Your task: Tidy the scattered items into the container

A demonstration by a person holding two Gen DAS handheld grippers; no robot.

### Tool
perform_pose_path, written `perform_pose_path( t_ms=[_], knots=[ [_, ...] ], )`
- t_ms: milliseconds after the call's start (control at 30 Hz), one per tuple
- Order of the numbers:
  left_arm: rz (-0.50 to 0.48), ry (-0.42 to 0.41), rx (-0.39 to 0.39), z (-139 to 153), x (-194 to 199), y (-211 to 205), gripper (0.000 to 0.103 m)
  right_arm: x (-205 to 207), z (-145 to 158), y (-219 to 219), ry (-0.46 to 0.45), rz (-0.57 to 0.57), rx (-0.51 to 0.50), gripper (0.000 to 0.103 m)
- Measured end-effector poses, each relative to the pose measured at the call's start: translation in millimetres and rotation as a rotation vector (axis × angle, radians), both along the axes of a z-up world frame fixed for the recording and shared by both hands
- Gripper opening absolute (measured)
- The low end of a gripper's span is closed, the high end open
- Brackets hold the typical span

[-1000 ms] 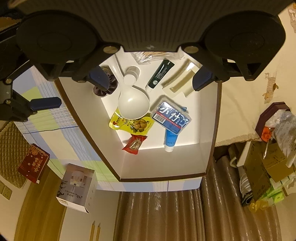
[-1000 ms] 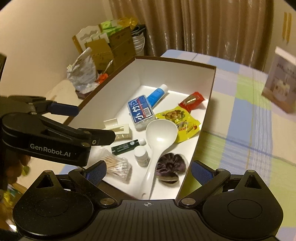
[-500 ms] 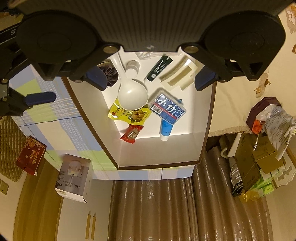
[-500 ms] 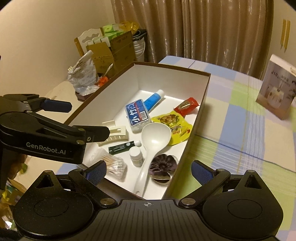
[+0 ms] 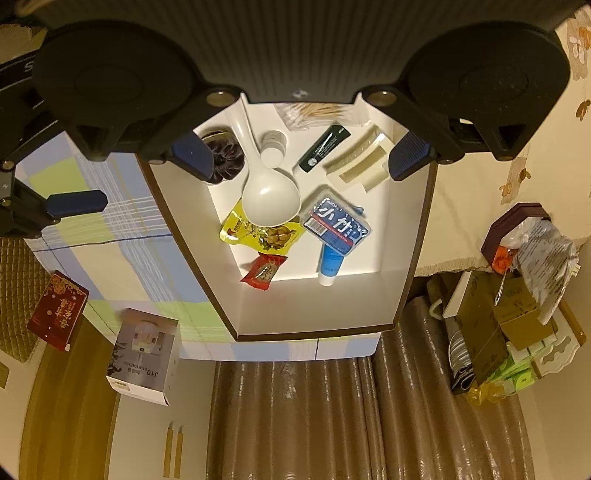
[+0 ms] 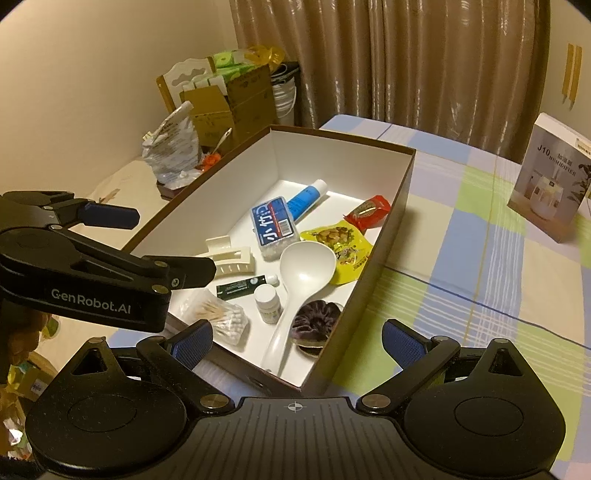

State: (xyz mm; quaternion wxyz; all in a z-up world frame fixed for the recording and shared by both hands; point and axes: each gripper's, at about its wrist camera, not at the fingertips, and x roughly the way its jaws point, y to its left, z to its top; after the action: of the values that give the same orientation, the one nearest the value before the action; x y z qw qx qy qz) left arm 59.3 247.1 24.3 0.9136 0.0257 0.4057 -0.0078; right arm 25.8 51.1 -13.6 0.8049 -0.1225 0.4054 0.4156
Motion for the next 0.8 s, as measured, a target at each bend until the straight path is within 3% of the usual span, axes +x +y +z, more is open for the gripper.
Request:
perform_pose_path(
  t_ms=[800],
  knots=[
    [0.111, 0.005, 0.044, 7.5, -33.8, -43.7, 0.1, -6.1, 8.0, -43.8, -0.026, 0.084, 0.018, 0.103]
  ],
)
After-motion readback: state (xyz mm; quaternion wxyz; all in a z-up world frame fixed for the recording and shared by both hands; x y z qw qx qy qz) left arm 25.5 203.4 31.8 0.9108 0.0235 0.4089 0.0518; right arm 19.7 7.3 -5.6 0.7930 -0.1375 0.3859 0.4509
